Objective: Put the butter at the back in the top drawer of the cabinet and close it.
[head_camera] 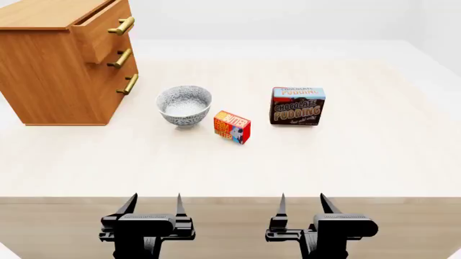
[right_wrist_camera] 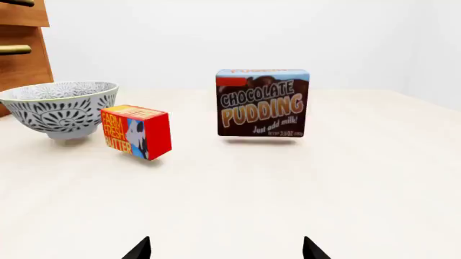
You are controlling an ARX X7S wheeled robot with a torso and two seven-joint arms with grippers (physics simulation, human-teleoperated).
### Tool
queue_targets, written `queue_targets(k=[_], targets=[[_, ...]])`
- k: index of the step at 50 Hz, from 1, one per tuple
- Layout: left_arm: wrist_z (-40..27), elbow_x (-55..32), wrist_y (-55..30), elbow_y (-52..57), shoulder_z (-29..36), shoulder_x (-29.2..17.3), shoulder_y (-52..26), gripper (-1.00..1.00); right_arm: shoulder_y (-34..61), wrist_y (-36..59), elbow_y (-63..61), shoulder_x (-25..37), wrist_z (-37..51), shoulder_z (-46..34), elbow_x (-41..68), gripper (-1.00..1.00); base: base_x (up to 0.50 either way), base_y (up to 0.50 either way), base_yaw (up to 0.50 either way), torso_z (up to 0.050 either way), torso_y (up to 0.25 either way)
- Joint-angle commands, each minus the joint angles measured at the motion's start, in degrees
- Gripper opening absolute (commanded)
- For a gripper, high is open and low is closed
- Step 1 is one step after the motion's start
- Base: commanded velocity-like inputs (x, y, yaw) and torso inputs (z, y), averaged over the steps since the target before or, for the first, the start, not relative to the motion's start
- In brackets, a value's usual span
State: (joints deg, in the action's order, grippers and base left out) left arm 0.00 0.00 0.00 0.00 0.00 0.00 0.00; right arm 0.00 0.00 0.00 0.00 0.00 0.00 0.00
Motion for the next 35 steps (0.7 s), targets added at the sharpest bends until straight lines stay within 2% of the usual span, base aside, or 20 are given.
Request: queue_targets(k=[1,10,35], targets=[[-1.08,-0.87,-0.01,0.08,1.07,-0.9,0.04,1.0,-0.01,-0.05,-0.01,0.89,1.19,-1.14,0.82,1.0,0.0,0.0,0.0,0.0,0.0],[-2.95,-2.3,0.14,0.39,3.02,-2.46,0.28,1.0,0.12,-0.02,0.12,2.49,2.92,-2.92,2.58,1.0,0.0,0.01,0.0,0.0,0.0],[-5.51,-4.79,1.09,0.15,5.13,-4.4,0.2,1.0,0.65,-0.5,0.98,4.58,5.29,-5.53,4.47,1.0,0.0,0.49,0.0,0.0,0.0]])
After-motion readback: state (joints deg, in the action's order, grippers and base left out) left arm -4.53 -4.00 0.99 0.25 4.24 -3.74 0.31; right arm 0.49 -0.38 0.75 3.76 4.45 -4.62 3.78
